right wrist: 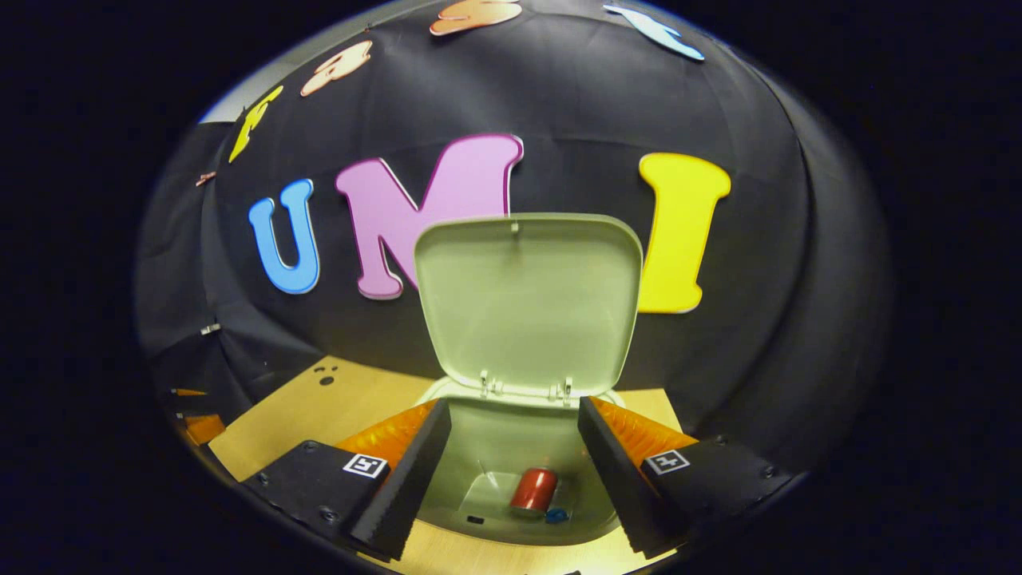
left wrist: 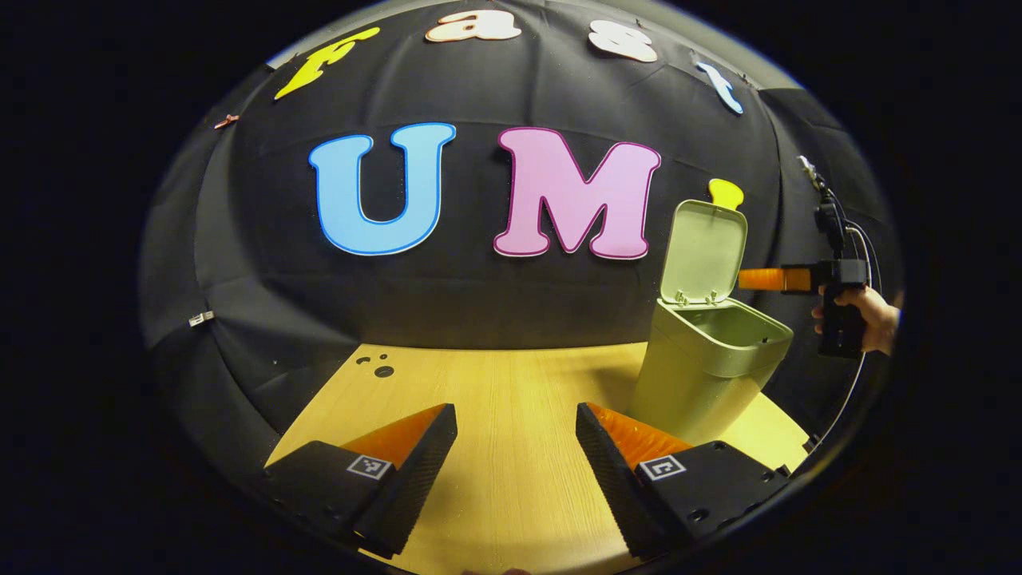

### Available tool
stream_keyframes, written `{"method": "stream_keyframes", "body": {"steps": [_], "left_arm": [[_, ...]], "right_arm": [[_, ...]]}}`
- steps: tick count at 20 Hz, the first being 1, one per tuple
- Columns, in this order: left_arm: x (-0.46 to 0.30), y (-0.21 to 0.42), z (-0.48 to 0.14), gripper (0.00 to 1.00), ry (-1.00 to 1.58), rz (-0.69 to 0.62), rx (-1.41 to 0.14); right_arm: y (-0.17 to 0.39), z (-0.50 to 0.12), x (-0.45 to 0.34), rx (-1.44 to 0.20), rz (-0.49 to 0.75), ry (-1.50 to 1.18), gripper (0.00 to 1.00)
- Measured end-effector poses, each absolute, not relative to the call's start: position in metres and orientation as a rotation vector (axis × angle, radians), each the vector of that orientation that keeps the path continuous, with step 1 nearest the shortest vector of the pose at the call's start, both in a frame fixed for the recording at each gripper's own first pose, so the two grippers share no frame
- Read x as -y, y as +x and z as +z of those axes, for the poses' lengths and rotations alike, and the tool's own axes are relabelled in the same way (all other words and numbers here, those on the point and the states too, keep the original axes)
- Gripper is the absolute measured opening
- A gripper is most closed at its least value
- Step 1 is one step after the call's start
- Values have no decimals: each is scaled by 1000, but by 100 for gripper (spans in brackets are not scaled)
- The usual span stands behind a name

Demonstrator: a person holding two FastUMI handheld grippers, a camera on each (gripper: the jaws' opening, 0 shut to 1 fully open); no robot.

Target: Press the lid of the desktop garbage bin to open it, pick up the crumpled paper on the desktop and throw it into the bin, then pick up the pop can on the desktop and drop it into the bin, and finally close the garbage bin lid.

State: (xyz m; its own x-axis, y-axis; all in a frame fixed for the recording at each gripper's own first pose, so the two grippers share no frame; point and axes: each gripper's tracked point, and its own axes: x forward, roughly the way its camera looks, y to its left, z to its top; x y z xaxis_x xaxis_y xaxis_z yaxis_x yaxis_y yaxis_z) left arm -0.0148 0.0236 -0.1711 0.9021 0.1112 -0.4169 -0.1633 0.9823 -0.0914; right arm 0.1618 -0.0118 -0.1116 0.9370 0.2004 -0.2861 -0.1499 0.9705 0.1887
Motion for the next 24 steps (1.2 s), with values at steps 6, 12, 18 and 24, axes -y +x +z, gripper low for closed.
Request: {"method": "stream_keyframes", "body": {"steps": [6, 12, 18, 24], "left_arm": [[-18, -25, -163, 97, -146, 128, -399], [-15, -39, -157, 97, -140, 137, -395], [-17, -53, -155, 96, -145, 177, -410], [-24, -62, -156, 96, -144, 227, -420]], "right_arm": [[178, -17, 23, -58, 144, 87, 99], [209, 20, 20, 34, 129, 62, 97], [255, 12, 21, 38, 108, 59, 97], [283, -12, 27, -32, 93, 110, 97]]}}
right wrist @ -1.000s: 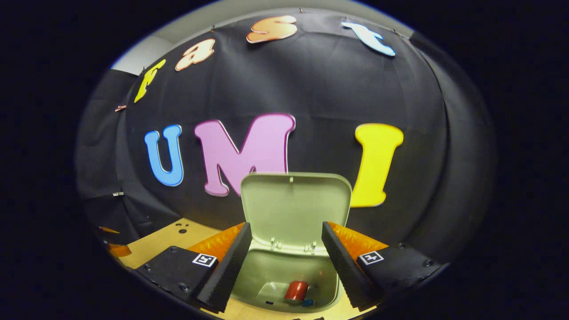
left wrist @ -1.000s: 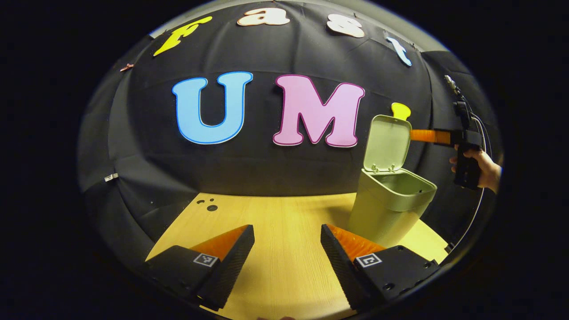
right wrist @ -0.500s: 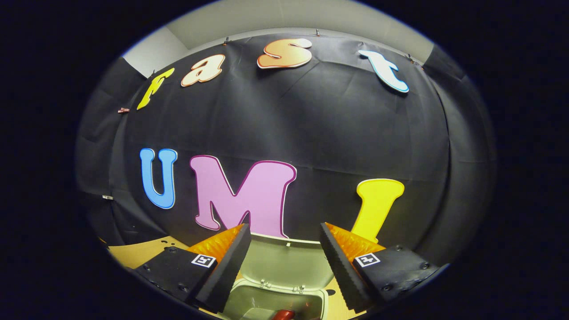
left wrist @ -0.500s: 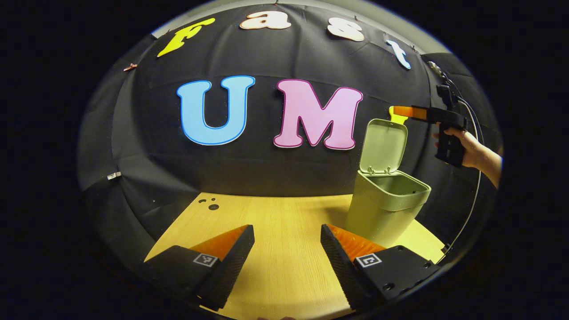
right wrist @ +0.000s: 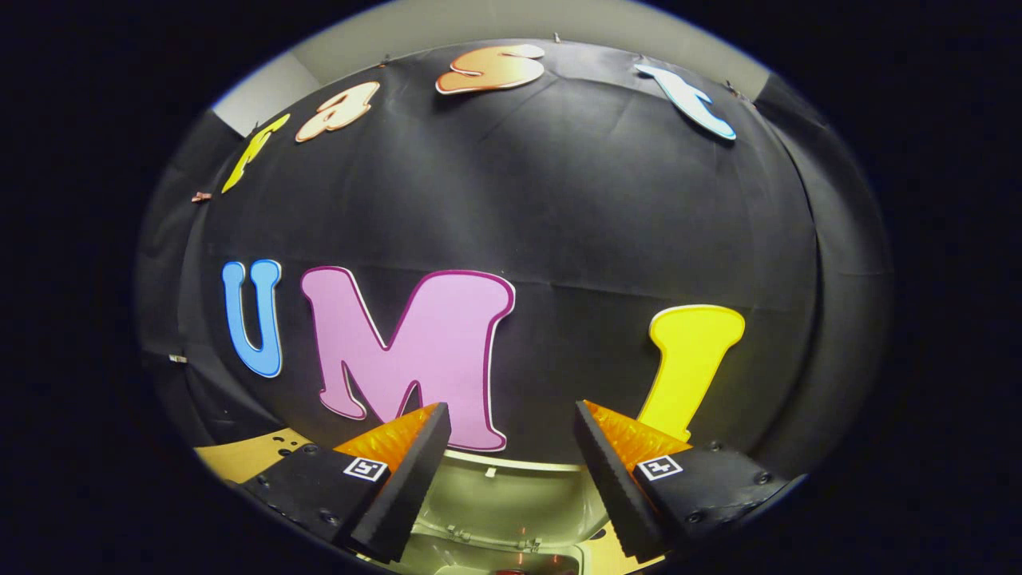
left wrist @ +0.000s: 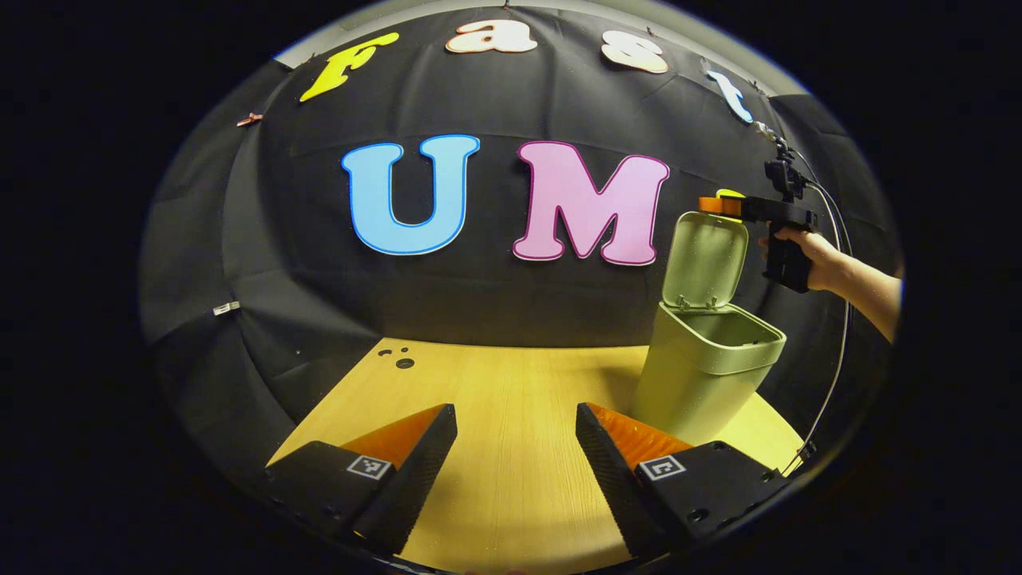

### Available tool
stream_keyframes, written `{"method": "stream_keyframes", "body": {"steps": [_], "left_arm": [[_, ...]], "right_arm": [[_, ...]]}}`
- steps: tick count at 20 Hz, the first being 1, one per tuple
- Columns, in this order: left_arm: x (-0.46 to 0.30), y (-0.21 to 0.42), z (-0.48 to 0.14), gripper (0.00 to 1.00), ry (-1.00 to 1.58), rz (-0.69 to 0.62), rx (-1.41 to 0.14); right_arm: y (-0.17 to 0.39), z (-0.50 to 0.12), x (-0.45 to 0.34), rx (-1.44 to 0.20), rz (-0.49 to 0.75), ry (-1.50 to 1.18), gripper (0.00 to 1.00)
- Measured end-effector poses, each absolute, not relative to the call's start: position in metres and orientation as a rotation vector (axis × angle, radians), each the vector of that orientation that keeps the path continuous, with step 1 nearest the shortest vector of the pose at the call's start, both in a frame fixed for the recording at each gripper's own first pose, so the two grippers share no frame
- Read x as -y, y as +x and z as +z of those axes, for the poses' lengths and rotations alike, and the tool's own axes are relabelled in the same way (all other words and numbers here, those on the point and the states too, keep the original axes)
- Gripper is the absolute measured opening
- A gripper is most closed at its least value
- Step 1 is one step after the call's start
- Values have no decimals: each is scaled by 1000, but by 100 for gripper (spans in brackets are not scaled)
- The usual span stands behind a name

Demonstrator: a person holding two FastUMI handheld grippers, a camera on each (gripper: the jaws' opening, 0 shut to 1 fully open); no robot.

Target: Press the lid of the desktop garbage bin to open it, pick up the crumpled paper on the desktop and throw it into the bin, then pick up the pop can on the desktop and drop it into the bin, and finally close the garbage bin lid.

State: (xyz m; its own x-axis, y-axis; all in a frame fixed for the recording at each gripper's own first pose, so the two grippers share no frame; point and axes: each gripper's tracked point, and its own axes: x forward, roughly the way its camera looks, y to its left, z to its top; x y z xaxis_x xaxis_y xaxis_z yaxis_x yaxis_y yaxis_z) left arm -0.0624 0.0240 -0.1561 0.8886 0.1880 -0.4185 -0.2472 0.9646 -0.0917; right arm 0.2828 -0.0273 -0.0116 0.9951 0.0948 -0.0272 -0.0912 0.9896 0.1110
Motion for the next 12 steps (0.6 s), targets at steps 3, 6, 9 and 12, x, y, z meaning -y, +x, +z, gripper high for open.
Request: {"method": "stream_keyframes", "body": {"steps": [3, 6, 9, 12], "left_arm": [[-24, -61, -156, 97, -150, 228, -417], [-21, -57, -156, 97, -154, 211, -410], [-14, -56, -157, 97, -150, 181, -411], [-9, -56, -157, 96, -149, 157, -414]], "right_arm": [[272, -15, 24, -60, 118, 153, 96], [246, -19, 22, -79, 136, 141, 97], [219, -25, 19, -102, 162, 111, 96], [193, -37, 14, -140, 182, 99, 96]]}}
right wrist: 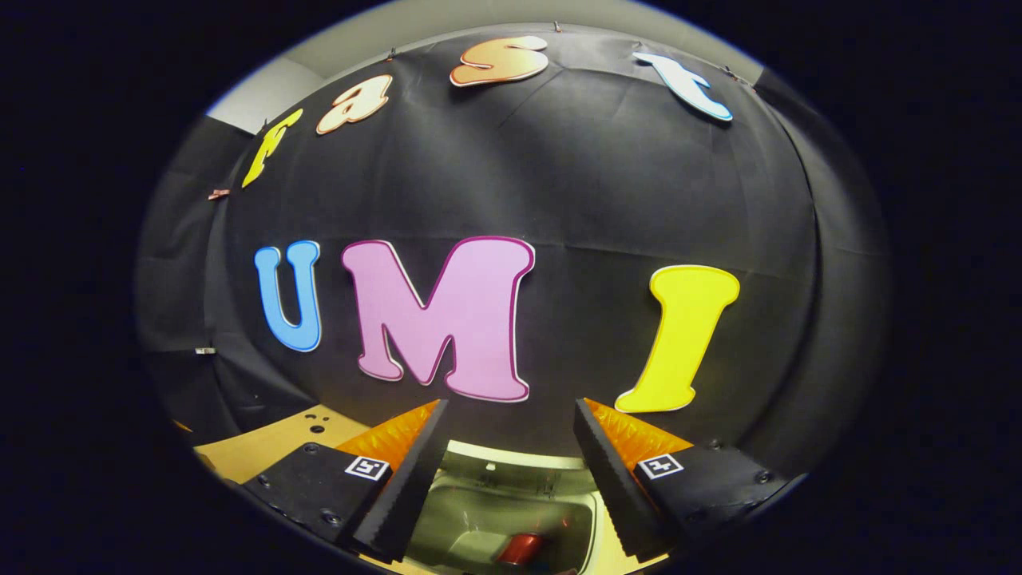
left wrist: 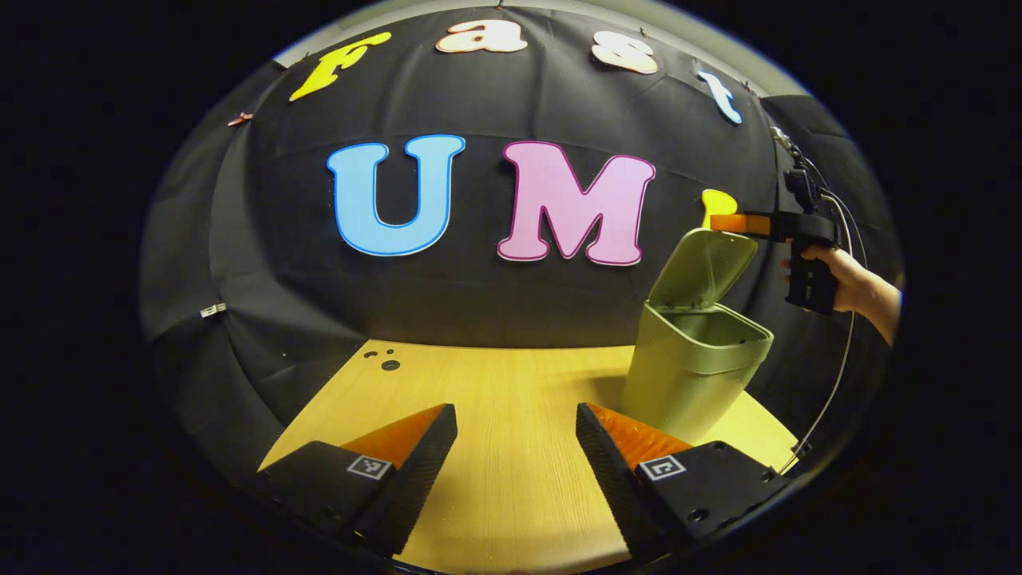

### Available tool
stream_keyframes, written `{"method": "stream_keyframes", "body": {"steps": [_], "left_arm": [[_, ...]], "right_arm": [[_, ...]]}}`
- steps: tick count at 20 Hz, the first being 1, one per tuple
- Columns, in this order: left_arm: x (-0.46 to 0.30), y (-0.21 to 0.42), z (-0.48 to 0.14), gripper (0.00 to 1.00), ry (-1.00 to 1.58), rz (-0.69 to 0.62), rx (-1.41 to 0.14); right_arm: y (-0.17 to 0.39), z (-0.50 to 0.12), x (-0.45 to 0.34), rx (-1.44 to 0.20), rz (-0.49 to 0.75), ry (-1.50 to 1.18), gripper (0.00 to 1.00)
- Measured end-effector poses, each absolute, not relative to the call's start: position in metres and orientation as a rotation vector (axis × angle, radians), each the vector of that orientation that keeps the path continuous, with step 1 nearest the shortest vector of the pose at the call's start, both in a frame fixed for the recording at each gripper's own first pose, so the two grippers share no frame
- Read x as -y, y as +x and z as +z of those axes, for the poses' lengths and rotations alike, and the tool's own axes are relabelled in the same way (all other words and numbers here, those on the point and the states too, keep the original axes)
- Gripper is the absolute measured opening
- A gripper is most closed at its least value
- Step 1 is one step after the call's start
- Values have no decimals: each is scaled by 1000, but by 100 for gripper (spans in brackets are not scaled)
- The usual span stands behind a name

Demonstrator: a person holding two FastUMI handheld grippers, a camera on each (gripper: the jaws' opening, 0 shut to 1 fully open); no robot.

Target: Press the lid of the desktop garbage bin to open it, pick up the crumpled paper on the desktop and throw it into the bin, then pick up the pop can on the desktop and drop it into the bin, and finally close the garbage bin lid.

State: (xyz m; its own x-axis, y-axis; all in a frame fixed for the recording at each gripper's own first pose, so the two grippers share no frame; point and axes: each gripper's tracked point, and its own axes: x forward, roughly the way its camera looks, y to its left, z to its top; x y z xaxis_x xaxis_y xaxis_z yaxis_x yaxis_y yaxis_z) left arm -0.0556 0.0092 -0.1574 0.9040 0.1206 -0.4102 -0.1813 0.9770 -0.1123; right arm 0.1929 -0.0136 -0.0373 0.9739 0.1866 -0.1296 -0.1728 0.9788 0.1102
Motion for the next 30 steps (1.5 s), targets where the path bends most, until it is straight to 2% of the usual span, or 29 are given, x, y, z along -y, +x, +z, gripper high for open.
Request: {"method": "stream_keyframes", "body": {"steps": [8, 17, 30], "left_arm": [[-7, -53, -163, 97, -154, 116, -427], [-13, -49, -165, 96, -147, 106, -429], [-12, -47, -168, 97, -154, 105, -435]], "right_arm": [[145, -99, -11, -280, 210, 94, 97], [125, -163, -28, -385, 196, 80, 97], [113, -190, -30, -261, 123, 154, 98]]}}
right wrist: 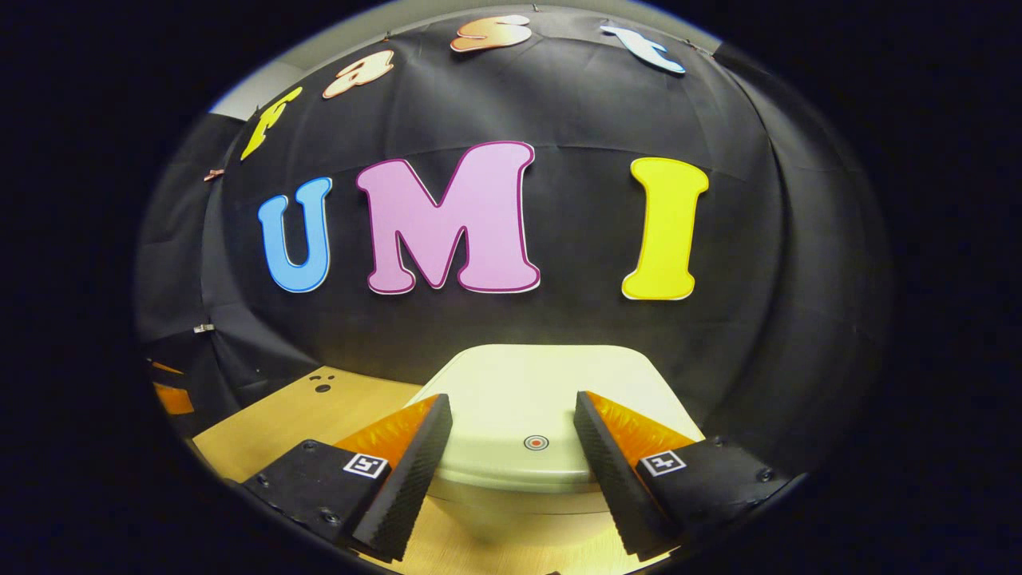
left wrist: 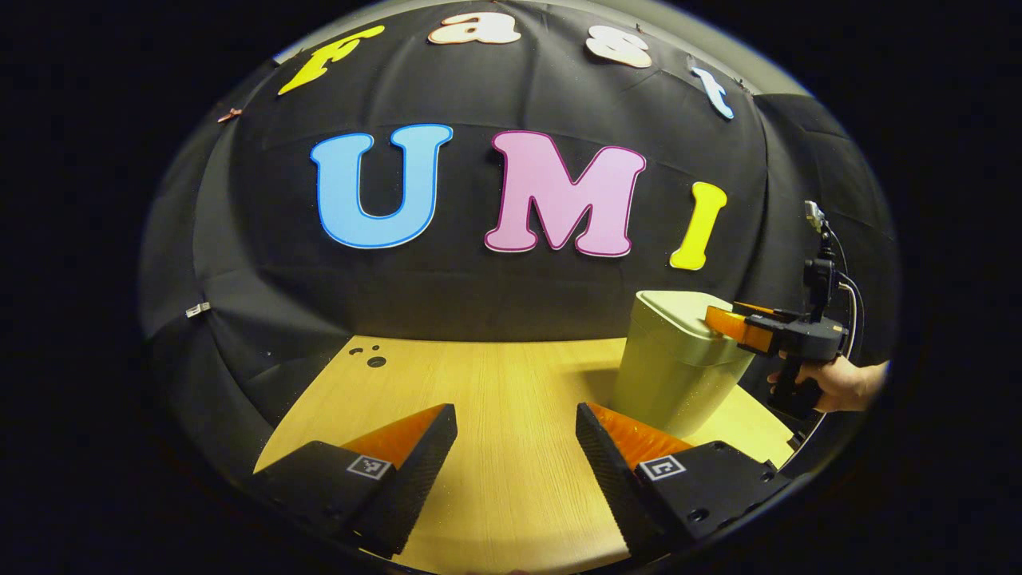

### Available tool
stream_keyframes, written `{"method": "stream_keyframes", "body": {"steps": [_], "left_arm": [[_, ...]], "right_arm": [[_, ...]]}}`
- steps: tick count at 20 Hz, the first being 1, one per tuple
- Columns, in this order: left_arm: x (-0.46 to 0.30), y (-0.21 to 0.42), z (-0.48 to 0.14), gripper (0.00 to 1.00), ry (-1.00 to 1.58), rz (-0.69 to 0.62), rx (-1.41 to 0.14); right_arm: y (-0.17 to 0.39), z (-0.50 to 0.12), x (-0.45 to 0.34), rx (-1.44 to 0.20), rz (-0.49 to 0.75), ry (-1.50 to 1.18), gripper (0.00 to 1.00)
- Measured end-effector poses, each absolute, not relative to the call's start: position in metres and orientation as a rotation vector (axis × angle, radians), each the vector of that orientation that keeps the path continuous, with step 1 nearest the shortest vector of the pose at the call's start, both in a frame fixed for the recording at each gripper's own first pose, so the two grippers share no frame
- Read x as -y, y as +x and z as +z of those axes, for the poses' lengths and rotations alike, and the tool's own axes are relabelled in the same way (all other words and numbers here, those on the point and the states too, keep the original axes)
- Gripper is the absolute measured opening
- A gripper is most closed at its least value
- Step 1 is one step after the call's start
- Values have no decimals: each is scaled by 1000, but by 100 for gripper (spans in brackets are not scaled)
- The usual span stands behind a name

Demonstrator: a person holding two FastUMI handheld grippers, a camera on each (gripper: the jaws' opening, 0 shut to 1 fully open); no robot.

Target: Press the lid of the desktop garbage bin to open it, pick up the crumpled paper on the desktop and throw it into the bin, then pick up the pop can on the desktop and drop it into the bin, and finally close the garbage bin lid.

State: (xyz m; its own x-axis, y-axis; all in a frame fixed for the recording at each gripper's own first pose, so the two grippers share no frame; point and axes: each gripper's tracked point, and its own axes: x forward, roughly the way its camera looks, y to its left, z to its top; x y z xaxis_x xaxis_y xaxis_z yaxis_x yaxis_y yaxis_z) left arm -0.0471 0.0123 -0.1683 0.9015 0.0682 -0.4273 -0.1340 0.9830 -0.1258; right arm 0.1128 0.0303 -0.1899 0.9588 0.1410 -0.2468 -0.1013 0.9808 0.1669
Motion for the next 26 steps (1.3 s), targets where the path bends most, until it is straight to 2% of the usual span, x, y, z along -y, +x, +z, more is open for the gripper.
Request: {"method": "stream_keyframes", "body": {"steps": [8, 9, 11, 26], "left_arm": [[-16, -53, -162, 96, -151, 110, -419], [-17, -55, -162, 100, -155, 111, -417], [-15, -55, -162, 97, -167, 106, -412], [-18, -66, -148, 96, -167, -5, -334]], "right_arm": [[113, -175, -25, -236, 129, 176, 97], [110, -172, -24, -237, 132, 174, 96], [101, -160, -25, -221, 137, 171, 98], [-30, -119, -111, -219, 250, 156, 98]]}}
